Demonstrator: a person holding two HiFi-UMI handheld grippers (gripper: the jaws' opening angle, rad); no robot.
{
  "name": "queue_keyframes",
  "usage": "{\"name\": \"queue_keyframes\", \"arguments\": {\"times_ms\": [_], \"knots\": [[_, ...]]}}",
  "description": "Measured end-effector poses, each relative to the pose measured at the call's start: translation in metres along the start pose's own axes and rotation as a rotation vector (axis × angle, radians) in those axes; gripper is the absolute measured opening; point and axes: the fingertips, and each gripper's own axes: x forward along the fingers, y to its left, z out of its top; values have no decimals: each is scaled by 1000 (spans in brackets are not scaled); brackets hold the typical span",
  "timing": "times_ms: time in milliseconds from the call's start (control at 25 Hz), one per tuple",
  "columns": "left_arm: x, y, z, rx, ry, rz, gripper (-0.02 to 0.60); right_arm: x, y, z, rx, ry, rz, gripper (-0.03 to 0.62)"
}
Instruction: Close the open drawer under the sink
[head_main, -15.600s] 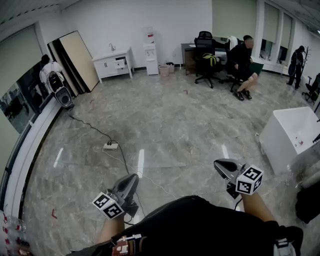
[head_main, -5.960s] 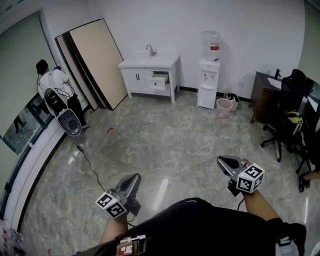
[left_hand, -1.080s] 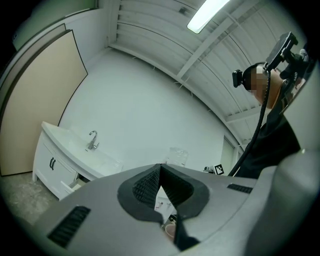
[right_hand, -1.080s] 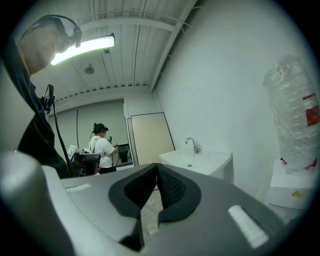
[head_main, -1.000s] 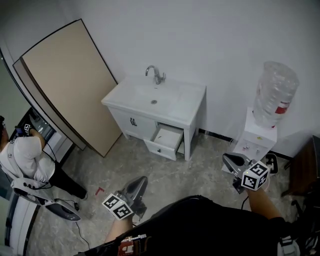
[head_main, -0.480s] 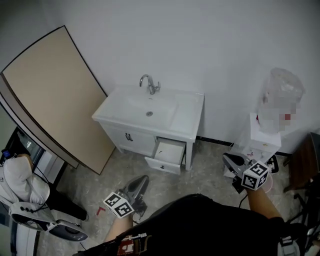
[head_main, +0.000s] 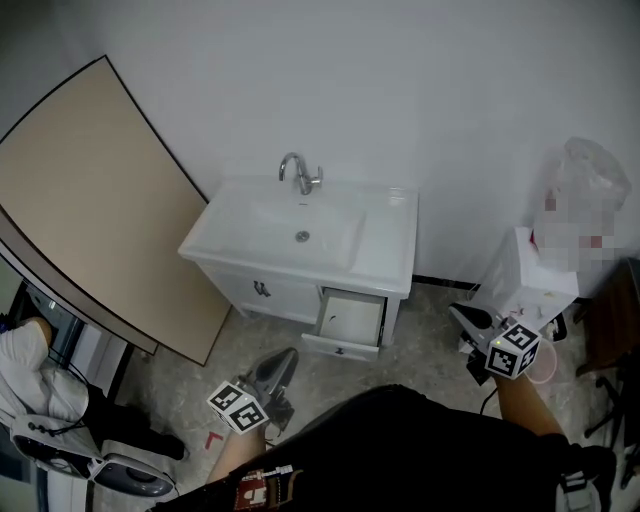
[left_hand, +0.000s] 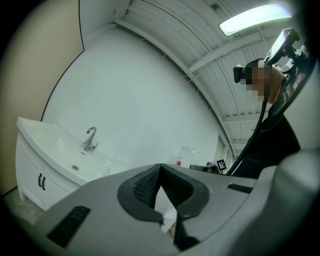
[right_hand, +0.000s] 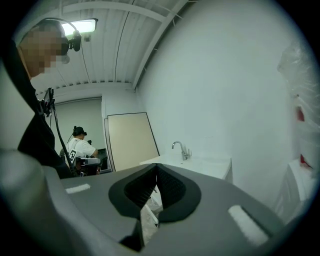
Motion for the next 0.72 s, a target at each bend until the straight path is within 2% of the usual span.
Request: {"name": "queue_keyframes", "arguments": {"times_ms": [120, 280, 440, 520, 720], "knots": [[20, 15, -4, -4, 5, 25, -2, 16, -20, 1, -4, 13, 28, 3], [63, 27, -17, 17, 5, 71, -3, 34, -75, 4, -5, 15, 87, 2], [119, 39, -24, 16, -46, 178, -3, 58, -144, 11, -15, 61, 181, 2], [146, 39, -27, -15, -73, 235, -3, 68, -172, 21, -24, 84, 238, 2], [182, 49, -41, -66, -110, 384, -2, 107, -217, 35, -49, 130, 372, 2]]}}
